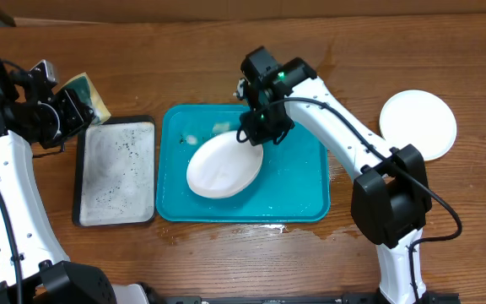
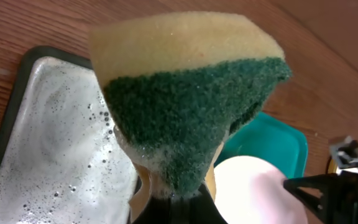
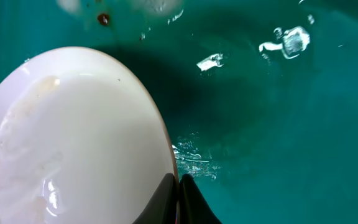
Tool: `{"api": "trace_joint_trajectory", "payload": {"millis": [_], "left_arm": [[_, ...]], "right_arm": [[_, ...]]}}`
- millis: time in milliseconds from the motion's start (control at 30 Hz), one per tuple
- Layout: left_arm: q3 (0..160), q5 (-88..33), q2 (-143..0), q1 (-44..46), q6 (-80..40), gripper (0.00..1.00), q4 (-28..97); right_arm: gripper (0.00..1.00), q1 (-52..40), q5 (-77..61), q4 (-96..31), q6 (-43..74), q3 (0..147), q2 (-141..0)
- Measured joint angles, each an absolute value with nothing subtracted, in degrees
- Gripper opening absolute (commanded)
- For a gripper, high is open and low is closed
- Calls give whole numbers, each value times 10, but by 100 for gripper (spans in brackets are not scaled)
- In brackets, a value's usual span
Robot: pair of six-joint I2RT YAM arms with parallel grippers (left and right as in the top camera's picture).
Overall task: Clean dirty plates on tray and stack at the side
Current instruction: 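Lower the white plate onto the teal tray and open the right gripper, then raise the right gripper away from the plate toward the back right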
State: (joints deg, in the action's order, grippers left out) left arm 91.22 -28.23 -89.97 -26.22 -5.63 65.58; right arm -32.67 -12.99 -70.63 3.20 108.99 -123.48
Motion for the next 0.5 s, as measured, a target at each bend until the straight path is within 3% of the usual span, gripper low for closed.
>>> {"api": "trace_joint_trajectory", "payload": {"millis": [133,200,500], "left_arm": [[912,-282,-900,-262,-56,4,656],[912,-282,-900,-262,-56,4,656],[912,-279,-900,-262,-54,4,656]], "right_arm": [[45,-326,-142,-705,30,1068,-1235],[54,-327,-146,-710,30,1067,-1235],[55,-307,-164,-796,27,1104,-1235]]}}
